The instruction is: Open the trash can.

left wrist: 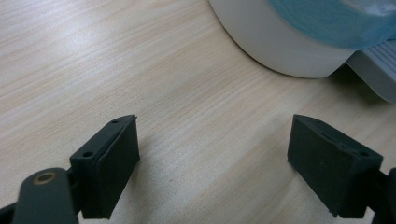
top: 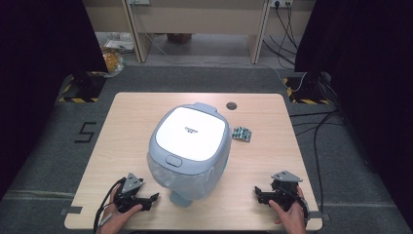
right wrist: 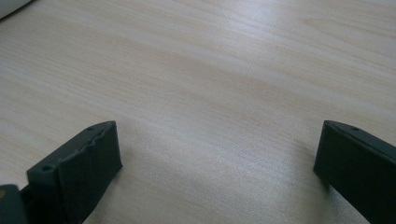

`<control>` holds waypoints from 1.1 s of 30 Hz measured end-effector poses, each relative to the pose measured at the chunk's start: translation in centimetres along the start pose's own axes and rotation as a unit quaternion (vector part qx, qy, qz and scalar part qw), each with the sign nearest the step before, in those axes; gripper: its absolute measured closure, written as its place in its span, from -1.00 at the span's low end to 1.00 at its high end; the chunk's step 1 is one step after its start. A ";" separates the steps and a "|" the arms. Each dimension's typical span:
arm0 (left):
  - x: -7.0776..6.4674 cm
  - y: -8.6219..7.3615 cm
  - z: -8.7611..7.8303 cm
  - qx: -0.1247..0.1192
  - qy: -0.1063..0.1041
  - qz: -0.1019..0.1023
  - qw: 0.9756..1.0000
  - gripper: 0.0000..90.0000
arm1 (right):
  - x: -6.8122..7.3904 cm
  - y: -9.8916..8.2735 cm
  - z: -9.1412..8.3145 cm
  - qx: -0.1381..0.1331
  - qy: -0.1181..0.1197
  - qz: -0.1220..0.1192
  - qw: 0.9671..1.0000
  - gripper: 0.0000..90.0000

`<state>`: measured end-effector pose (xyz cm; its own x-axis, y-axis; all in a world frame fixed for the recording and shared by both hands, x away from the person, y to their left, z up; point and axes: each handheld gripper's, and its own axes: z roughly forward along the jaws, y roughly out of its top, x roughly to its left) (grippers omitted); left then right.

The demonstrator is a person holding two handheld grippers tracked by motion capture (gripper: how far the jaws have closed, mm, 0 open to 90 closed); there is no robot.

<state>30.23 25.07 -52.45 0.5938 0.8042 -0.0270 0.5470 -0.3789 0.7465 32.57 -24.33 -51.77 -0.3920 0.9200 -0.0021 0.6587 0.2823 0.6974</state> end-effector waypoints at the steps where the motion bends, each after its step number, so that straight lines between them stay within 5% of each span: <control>1: 0.0 0.0 0.0 -0.001 0.000 0.000 1.000 -0.65 | 0.0 0.0 0.0 0.000 0.001 0.000 1.000 -0.99; 6: 0.1 0.0 -0.1 -0.001 -0.010 -0.002 1.000 -0.65 | -0.1 -0.1 -0.1 -0.006 -0.003 0.003 1.000 -0.88; 9: 0.4 0.0 -0.2 -0.017 -0.018 -0.022 0.999 -0.62 | -0.2 -0.1 -0.5 -0.017 0.008 -0.004 1.000 -0.54; 16: -0.6 1.1 -1.4 -0.076 -0.053 -0.040 0.995 -0.66 | 0.5 1.1 -1.6 -0.056 0.040 -0.008 0.998 -0.63; 24: -2.8 2.5 -0.8 -0.086 -0.074 -0.009 0.994 -0.66 | 3.5 4.7 -1.6 -0.077 0.065 -0.039 0.994 -0.61; 33: -3.6 3.3 0.2 -0.092 -0.070 0.013 0.993 -0.55 | 6.2 6.6 -0.3 -0.088 0.103 -0.039 0.990 -0.57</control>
<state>30.01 20.83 -50.01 0.6897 0.7187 -0.0879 0.4210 -0.2994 0.8562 34.30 -16.80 -46.93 -0.5728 0.8164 0.0728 0.5061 0.2824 0.8149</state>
